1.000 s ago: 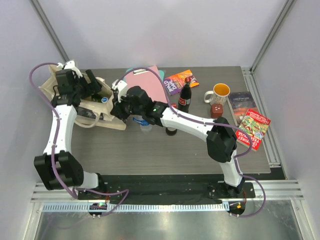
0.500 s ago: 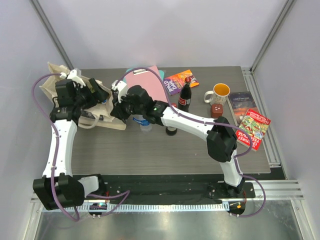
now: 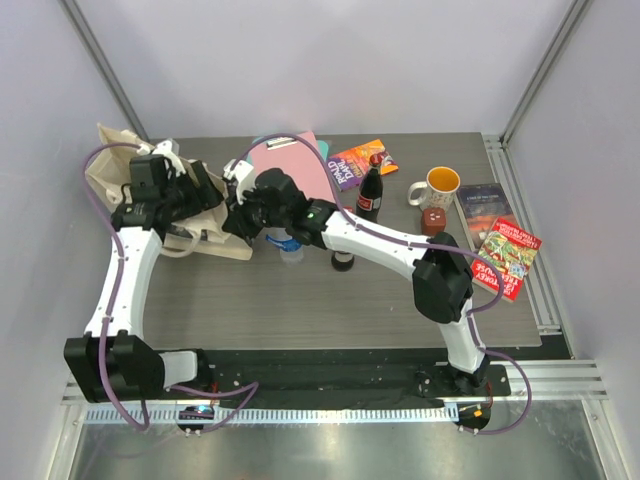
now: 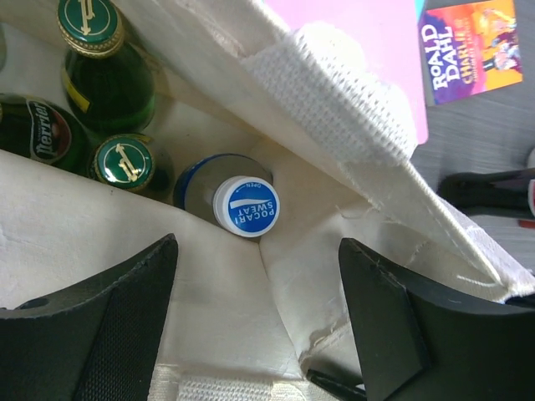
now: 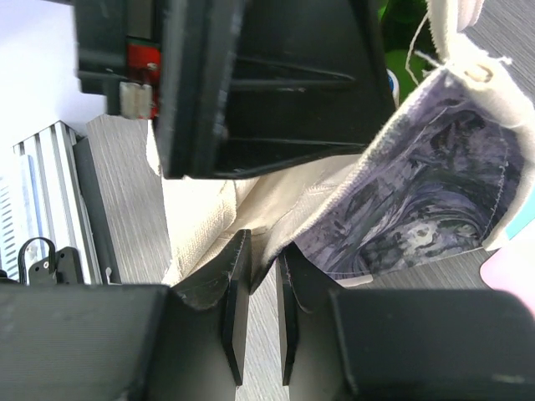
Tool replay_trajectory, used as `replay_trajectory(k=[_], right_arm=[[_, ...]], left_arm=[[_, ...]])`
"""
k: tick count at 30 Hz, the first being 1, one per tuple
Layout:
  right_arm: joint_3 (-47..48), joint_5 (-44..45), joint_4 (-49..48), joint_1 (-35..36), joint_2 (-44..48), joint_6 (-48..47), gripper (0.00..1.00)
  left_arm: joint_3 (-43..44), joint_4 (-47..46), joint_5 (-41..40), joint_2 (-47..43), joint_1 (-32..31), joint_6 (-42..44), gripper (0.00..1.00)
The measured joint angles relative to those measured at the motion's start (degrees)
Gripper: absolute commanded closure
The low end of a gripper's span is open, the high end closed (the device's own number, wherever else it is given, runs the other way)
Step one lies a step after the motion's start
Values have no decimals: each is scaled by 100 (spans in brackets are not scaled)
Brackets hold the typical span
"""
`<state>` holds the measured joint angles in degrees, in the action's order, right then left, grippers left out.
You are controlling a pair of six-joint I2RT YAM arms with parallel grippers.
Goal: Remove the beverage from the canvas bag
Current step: Take out the drink from the canvas bag.
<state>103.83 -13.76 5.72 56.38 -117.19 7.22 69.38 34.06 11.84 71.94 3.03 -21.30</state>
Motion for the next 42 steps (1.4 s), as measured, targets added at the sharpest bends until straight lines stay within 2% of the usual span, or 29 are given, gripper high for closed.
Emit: replay_trajectory(k=[10,20,29,33,36,37,39,40,42], right_arm=[[59,-122,79,-63,-11,-35,78],[70,-293,131,-153,-9,-26,78],[118,-337,256,-208,-9,-15,78],[140,-350,271,-223,-7,-13,78],[142,-358,275,-240,-7,2,78],[146,-361,275,-251,-7,7,78],[162,-369,293,-254,-7,11,78],[173,-374,299,-262,-7,13,77],[201,-382,330,-289,-7,15,76]], left_arm=[[369,245,-647,398,-221,234,35],[492,354,-824,614,-297,376,31],[719,455,-1377,925,-702,625,34],[822,507,-1482,1062,-754,706,46],[911,573,-1486,1167,-804,730,62],[942,588,-1482,1198,-824,726,71],[990,612,-1471,1239,-859,721,81],[1027,645,-1478,1259,-870,767,92],[1056,693,-1482,1268,-883,796,100]])
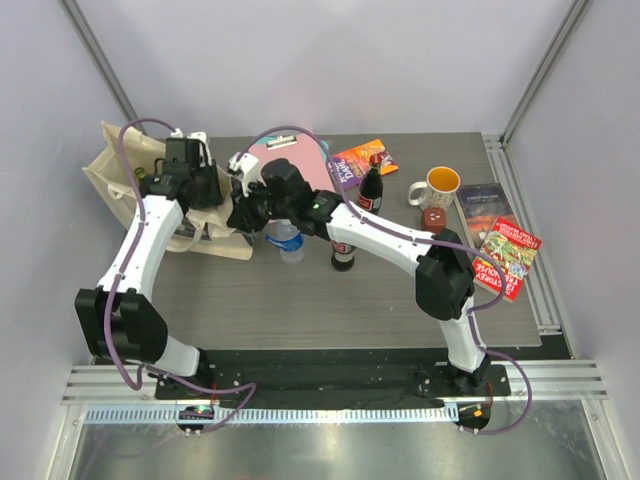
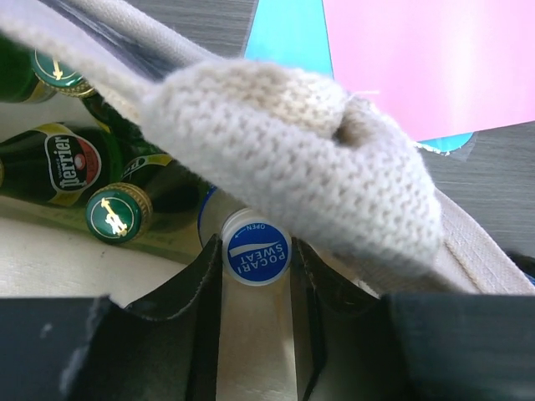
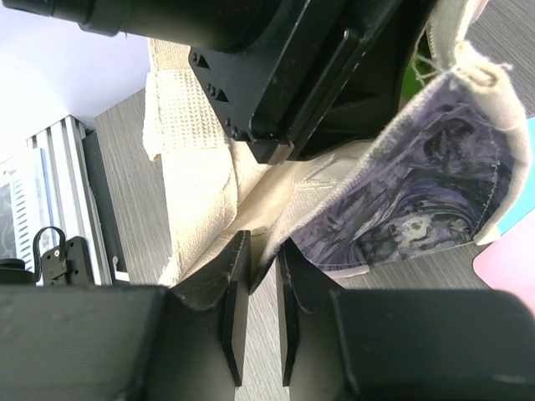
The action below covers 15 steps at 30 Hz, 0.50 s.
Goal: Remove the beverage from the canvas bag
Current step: Take out the drink from the canvas bag.
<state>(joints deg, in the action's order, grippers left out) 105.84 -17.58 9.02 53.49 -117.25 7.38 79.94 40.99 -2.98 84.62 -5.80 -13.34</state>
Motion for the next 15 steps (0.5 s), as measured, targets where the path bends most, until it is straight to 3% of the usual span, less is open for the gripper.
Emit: replay_trajectory(k=[7,15], right_arm=[[205,-120,203,-90,0,-15,59],[662,-323,509,-389,79,-345,40]], left_arm=[[225,356,-94,15,0,-4,100],[1088,1040,-166,105,-2,0,100]])
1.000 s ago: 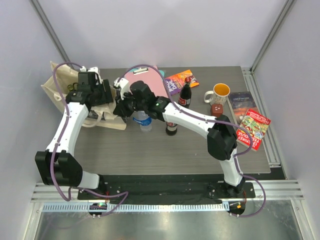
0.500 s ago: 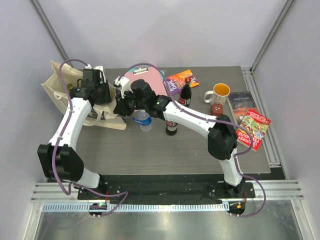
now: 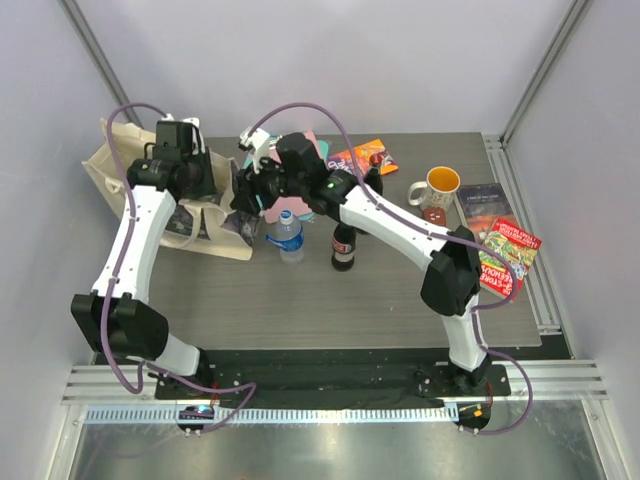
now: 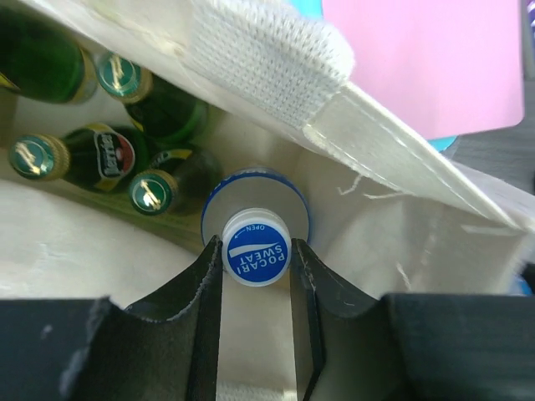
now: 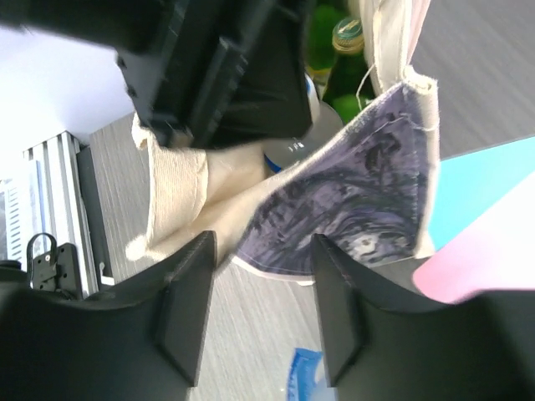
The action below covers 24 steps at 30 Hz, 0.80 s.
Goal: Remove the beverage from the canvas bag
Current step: Take out the drink from the canvas bag.
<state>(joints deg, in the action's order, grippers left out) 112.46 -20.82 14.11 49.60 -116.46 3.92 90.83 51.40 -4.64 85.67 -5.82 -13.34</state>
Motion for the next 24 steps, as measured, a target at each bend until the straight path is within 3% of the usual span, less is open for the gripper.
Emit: replay_trajectory(k=[13,19,24], right_arm=[[437,-1062,142,-321,149,-699,7],[713,-1403,-219,-278,146,-671,0],[1213,-1394,-686,-197,17,-658,0]], left_arm=[[1318,551,-28,0,0,33,100],[1727,715,-26,-4,0,26,100],[1912,852,-26,-48,0,7,100]])
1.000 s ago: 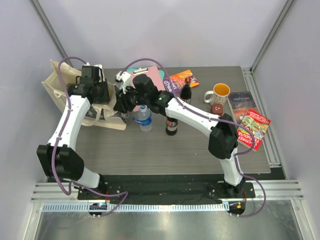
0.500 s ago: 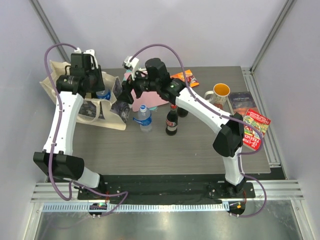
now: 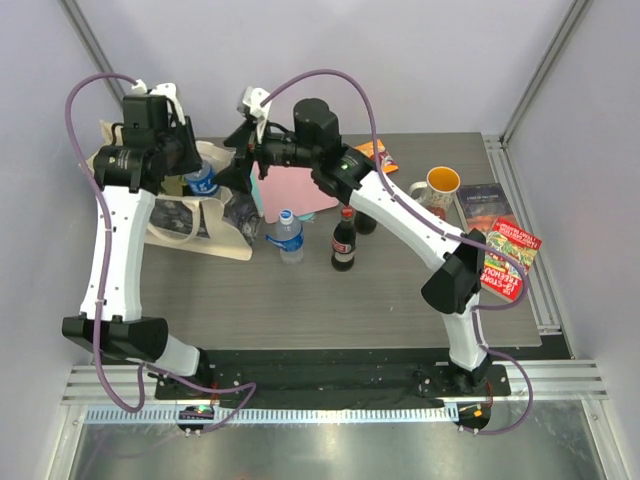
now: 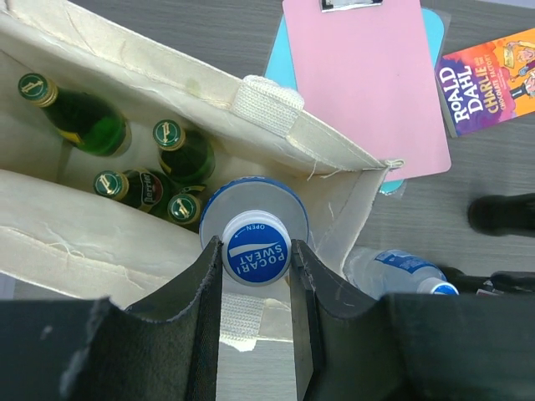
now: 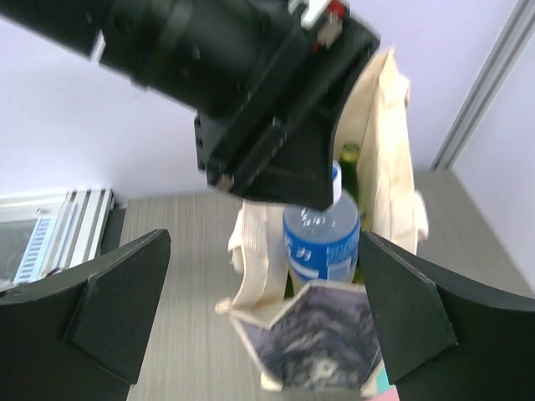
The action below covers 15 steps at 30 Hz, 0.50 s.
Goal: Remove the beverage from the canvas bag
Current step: Take out the drink from the canvas bag.
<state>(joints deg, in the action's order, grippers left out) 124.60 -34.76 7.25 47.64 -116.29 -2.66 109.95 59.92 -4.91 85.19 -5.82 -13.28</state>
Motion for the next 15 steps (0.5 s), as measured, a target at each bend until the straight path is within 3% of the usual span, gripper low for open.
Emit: replay_trajectory(k=[6,15], right_arm=[[656,247,-372,221,-498,20,0],[723,713,-402,424,-1073,-299,0]], left_arm=[[249,146,20,-114,2,-11,100],[400,175,129,-431,7,-61,100]])
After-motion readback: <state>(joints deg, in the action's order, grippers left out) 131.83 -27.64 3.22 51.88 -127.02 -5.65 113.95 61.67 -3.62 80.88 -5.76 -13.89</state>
